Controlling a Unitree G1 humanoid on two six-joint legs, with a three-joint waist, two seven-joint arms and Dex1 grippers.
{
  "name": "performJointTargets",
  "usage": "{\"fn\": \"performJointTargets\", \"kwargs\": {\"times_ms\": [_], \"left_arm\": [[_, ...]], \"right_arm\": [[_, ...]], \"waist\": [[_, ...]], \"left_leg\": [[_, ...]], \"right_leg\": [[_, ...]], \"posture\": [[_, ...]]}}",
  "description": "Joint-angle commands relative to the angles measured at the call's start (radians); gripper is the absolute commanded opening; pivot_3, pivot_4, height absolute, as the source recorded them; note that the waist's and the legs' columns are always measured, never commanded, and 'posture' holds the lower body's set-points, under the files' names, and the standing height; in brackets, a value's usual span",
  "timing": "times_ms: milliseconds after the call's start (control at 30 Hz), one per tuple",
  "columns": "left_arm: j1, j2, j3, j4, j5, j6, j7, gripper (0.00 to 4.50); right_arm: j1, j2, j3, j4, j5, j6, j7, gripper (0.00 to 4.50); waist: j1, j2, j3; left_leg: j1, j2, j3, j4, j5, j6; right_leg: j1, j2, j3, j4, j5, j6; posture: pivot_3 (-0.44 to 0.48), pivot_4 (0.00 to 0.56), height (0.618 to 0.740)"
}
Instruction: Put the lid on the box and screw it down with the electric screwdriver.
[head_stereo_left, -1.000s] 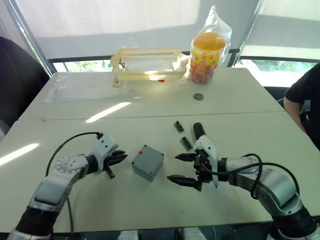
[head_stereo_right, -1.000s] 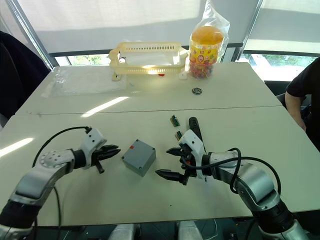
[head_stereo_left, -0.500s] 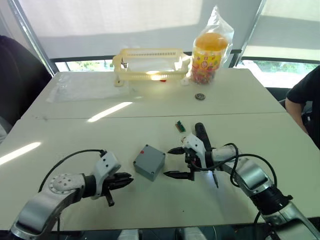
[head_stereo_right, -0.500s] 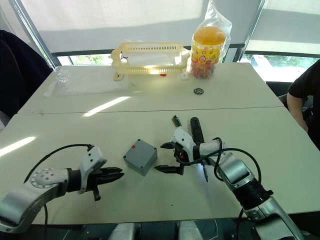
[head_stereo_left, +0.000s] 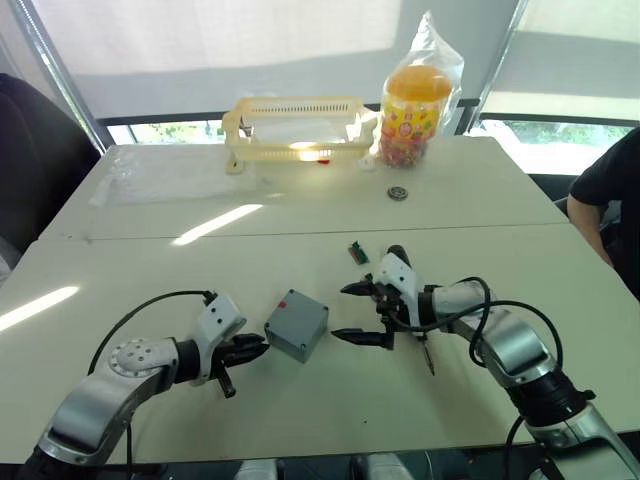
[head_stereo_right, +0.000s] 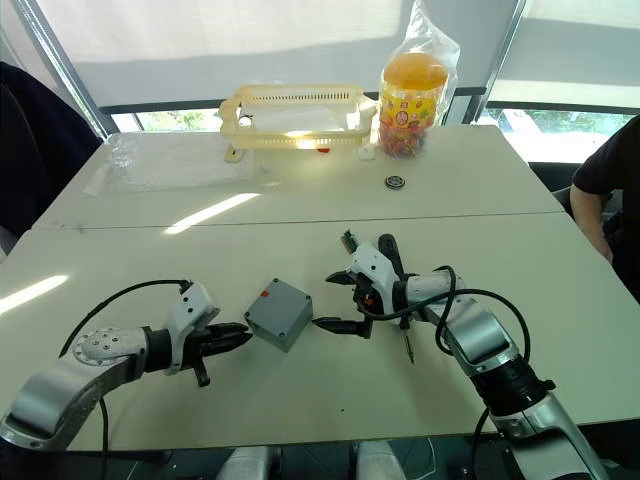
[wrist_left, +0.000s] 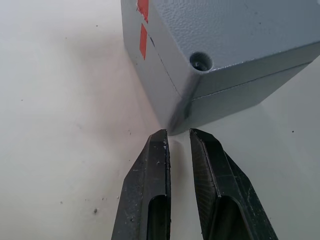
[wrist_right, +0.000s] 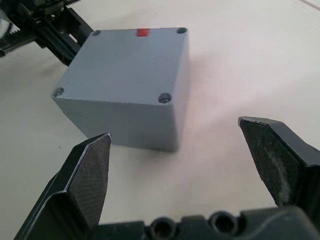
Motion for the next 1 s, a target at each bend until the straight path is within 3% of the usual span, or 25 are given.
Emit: {"fn": "performJointTargets", "kwargs": {"times_ms": [33, 500, 1000], "left_arm": [[-0.026, -0.021, 0.006, -0.030, -0.020, 0.016, 0.020, 0.67], [-0.132, -0.066, -0.031, 0.106, 0.066, -0.065, 0.057, 0.67], [-0.146, -0.074, -0.031, 0.177, 0.109, -0.131, 0.030, 0.67]], "right_arm": [[-0.007, 0.011, 0.001, -0.003, -0.009, -0.019, 0.006, 4.44], [0.058, 0.045, 0.014, -0.138, 0.020, 0.086, -0.019, 4.44], [0.123, 0.046, 0.008, -0.271, 0.070, 0.201, -0.092, 4.44]], "waist": [[0.004, 0.000, 0.000], [0.002, 0.000, 0.000], [0.001, 0.000, 0.000]], "left_leg": [[0.000, 0.000, 0.000, 0.000, 0.000, 0.000], [0.000, -0.001, -0.001, 0.001, 0.000, 0.000], [0.000, -0.001, -0.001, 0.000, 0.000, 0.000]], "right_leg": [[0.000, 0.000, 0.000, 0.000, 0.000, 0.000], [0.001, 0.000, 0.000, 0.001, 0.000, 0.000], [0.000, 0.000, 0.000, 0.001, 0.000, 0.000]], "posture": [[0.000, 0.150, 0.740], [0.000, 0.150, 0.740], [0.000, 0.150, 0.740]]}}
